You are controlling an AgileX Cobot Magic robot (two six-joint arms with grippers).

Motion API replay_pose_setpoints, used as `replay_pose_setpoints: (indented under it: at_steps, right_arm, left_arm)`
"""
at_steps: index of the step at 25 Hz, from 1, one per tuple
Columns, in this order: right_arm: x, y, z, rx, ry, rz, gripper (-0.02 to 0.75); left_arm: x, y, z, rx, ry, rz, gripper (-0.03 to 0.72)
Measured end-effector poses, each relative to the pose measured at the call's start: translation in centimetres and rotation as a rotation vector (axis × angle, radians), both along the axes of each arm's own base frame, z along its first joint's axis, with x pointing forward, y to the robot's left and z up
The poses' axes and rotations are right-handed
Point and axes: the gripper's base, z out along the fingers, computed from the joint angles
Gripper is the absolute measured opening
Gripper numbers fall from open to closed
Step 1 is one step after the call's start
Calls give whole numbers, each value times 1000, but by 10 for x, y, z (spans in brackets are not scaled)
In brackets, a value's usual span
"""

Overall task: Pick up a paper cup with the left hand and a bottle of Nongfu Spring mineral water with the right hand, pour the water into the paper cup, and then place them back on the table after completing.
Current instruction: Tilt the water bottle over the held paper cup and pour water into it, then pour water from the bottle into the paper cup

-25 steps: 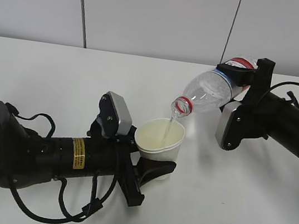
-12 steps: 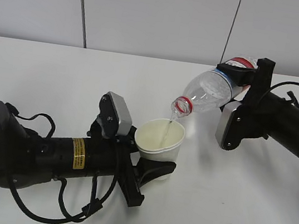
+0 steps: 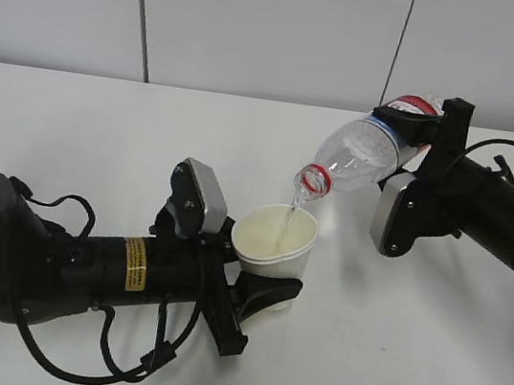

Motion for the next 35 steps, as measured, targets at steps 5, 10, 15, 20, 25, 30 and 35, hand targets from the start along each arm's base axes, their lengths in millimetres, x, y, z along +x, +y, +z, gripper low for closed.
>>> replay_pose_setpoints:
  at_steps: [5,10,15,20,25,30,35]
  right_arm:
    - [0,0,0,-8,-5,0,463]
    - [0,0,0,-16,-11,1,463]
    - [0,0,1,-20,-15,2,463]
    - [0,0,1,-21,-17,2,463]
    - [0,0,1,-23,-18,2,463]
    - [0,0,1,-23,-18,2,463]
    - [0,0,1,-23,-19,2,462]
  left_arm:
    - [0,0,0,1,0,-2,365]
    - [0,0,0,1,-1,-5,365]
    - [0,0,0,1,-1,-5,365]
    - [0,0,0,2,-1,-5,365]
    - [-1,0,0,2,-1,-6,365]
    - [-1,0,0,3,-1,-8,365]
    - [-1,0,0,3,-1,-8,365]
